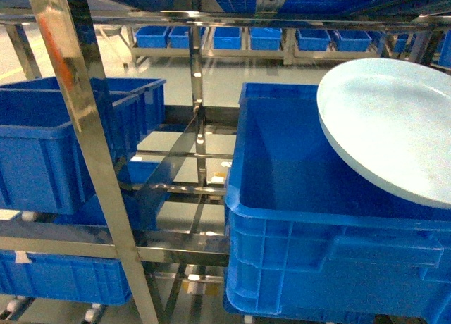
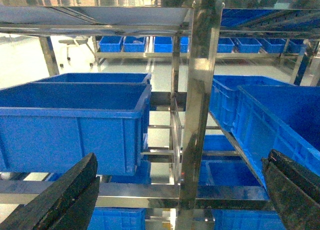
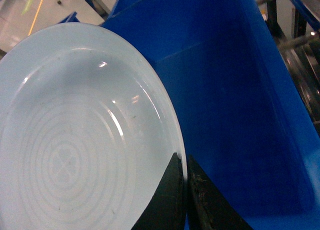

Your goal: Place blue tray on left shelf second layer neatly

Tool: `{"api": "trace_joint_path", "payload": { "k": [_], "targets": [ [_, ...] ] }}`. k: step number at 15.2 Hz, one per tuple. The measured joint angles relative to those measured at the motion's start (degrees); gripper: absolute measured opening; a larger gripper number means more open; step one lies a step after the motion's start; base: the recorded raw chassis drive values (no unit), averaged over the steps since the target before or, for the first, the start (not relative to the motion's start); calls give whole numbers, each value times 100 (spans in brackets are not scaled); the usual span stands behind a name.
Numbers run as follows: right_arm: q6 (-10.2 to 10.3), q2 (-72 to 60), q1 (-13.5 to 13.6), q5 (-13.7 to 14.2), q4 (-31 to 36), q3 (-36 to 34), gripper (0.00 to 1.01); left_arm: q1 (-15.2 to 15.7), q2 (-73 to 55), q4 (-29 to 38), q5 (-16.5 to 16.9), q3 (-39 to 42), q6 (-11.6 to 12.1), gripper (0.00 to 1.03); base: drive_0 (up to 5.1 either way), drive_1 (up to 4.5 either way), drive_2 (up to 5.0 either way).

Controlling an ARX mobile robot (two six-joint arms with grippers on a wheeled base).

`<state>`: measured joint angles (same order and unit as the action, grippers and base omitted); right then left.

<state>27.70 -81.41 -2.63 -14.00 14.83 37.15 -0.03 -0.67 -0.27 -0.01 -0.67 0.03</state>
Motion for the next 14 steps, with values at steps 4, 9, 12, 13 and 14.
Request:
{"api": "trace_joint_path", "payload": {
  "k": [4, 9, 12, 13, 14],
  "targets": [
    [170, -761, 468, 916, 785, 269, 2, 0, 0, 0, -2, 0, 0, 98, 0, 0, 0],
    [501, -2109, 1049, 2015, 1067, 1014, 2, 0, 0, 0, -2, 0, -2, 98, 0, 0, 0],
    [752, -2765, 1102, 2474, 1056, 1836, 2, 0, 0, 0, 0, 0, -2, 98, 0, 0, 0],
    [837, -2806, 1137, 2450, 1029, 1987, 11, 0, 0, -2, 0, 0, -2, 98, 0, 0, 0],
    [920, -2756, 1182, 2420, 997, 2009, 22, 0, 0, 0, -2, 0, 0, 98, 0, 0, 0]
  ]
}}
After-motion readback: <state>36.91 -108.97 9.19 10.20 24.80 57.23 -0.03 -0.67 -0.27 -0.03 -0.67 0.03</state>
